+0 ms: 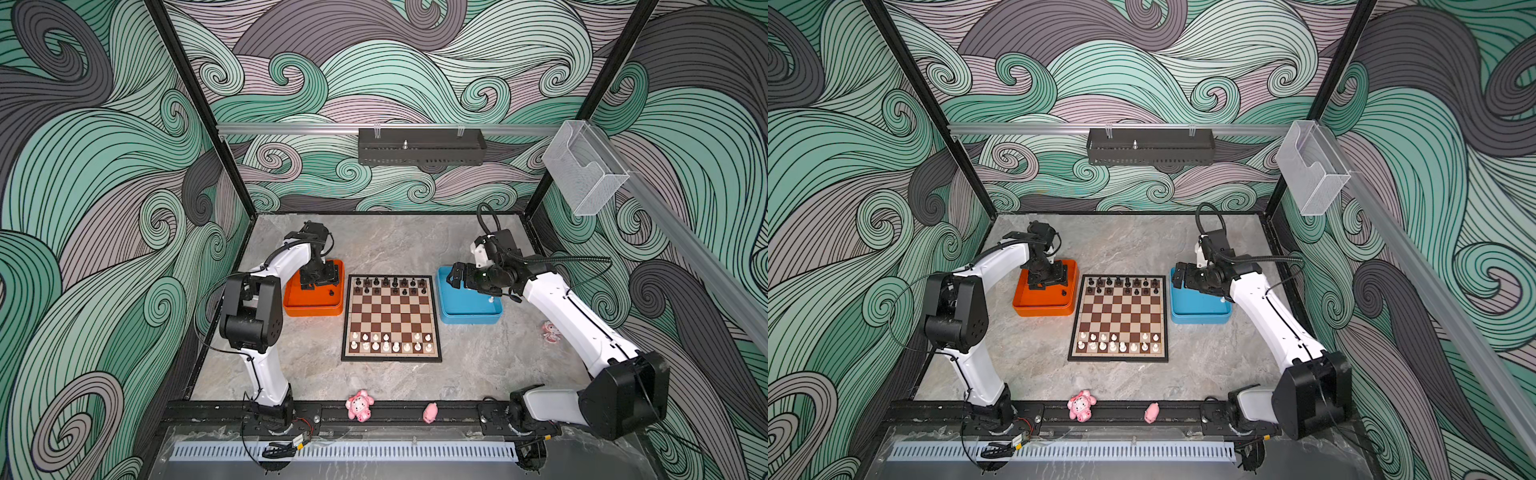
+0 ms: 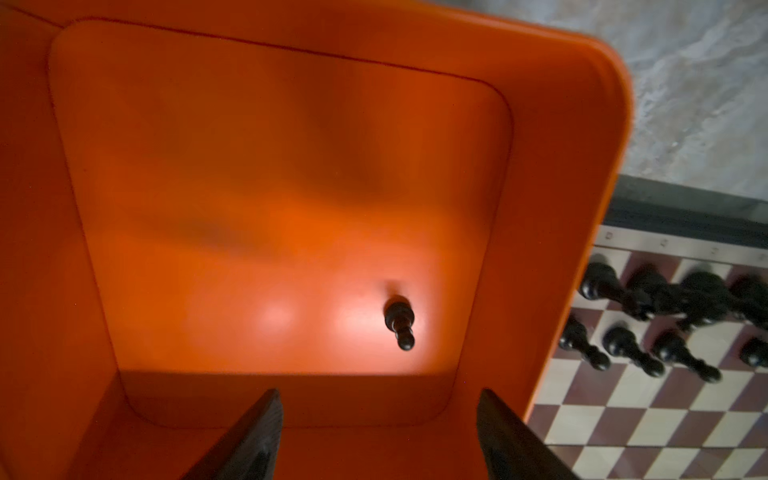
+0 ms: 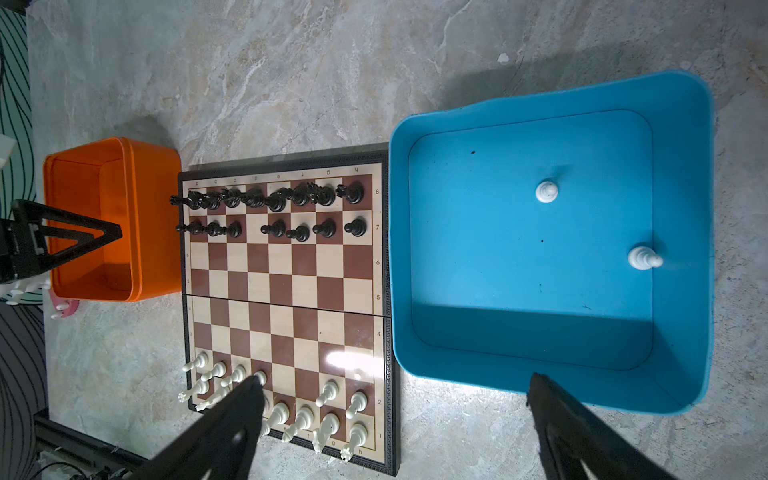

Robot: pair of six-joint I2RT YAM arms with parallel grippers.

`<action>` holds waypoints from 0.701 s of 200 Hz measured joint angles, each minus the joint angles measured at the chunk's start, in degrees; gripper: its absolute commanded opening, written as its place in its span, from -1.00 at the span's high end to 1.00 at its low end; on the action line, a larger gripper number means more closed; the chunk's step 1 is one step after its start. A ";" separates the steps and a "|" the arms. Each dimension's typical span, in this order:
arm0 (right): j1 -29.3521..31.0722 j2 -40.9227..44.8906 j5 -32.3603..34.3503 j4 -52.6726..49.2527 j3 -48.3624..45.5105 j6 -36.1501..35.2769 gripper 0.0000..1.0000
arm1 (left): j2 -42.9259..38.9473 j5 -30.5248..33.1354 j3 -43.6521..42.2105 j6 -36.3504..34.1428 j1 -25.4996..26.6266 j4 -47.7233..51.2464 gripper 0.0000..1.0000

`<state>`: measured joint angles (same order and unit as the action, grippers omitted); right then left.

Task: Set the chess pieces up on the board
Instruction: 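Move the right gripper over the blue bin while the left descends into the orange bin, then close the left gripper on the last black pawn in the orange bin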

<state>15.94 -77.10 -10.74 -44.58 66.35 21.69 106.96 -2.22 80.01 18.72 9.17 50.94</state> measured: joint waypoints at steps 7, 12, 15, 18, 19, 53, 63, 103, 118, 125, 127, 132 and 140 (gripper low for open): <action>-0.39 -0.02 -0.35 0.09 0.00 -0.02 -0.99 | 0.59 0.26 0.00 0.24 0.00 -0.13 -0.40; -0.63 -0.07 -0.57 0.17 0.00 -0.04 -0.99 | 0.96 0.33 0.00 0.42 0.00 -0.22 -0.40; -0.76 -0.07 -0.68 0.24 0.00 -0.07 -0.99 | 1.09 0.39 0.02 0.44 0.00 -0.24 -0.39; -0.87 -0.07 -0.81 0.28 0.00 -0.09 -0.99 | 1.33 0.50 0.02 0.52 0.00 -0.28 -0.38; -0.92 -0.09 -0.85 0.31 0.00 -0.09 -0.99 | 1.38 0.50 0.00 0.61 0.00 -0.28 -0.37; -1.66 -1.01 -2.08 0.76 0.00 -0.24 -0.98 | 2.80 0.81 0.04 1.33 0.04 -0.85 -0.26; -1.81 -1.55 -2.32 0.76 0.00 -0.28 -0.98 | 3.21 0.81 0.04 1.40 0.11 -0.96 -0.18; -2.36 -2.86 -3.32 1.07 0.00 -0.59 -0.94 | 5.16 0.87 0.61 1.36 0.79 -1.33 -0.02; -2.54 -2.99 -3.54 1.16 0.00 -0.68 -0.94 | 5.68 0.94 0.74 1.38 1.14 -1.36 0.05; -2.67 -3.13 -3.67 1.16 -0.02 -0.70 -0.93 | 5.88 0.96 0.87 1.40 1.22 -1.38 0.07; -2.69 -3.21 -3.72 1.16 0.00 -0.72 -0.94 | 5.95 0.96 0.92 1.38 1.27 -1.36 0.08; -2.73 -3.28 -3.80 1.16 0.00 -0.76 -0.93 | 6.12 0.94 1.03 1.40 1.33 -1.36 0.10; -2.84 -3.52 -3.93 1.16 0.00 -0.92 -0.93 | 6.47 0.96 1.38 1.38 1.49 -1.31 0.15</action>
<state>13.10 -80.62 -14.68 -43.42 66.35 20.78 113.43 -1.26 81.38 20.10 10.66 49.63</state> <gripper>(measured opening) 0.967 0.451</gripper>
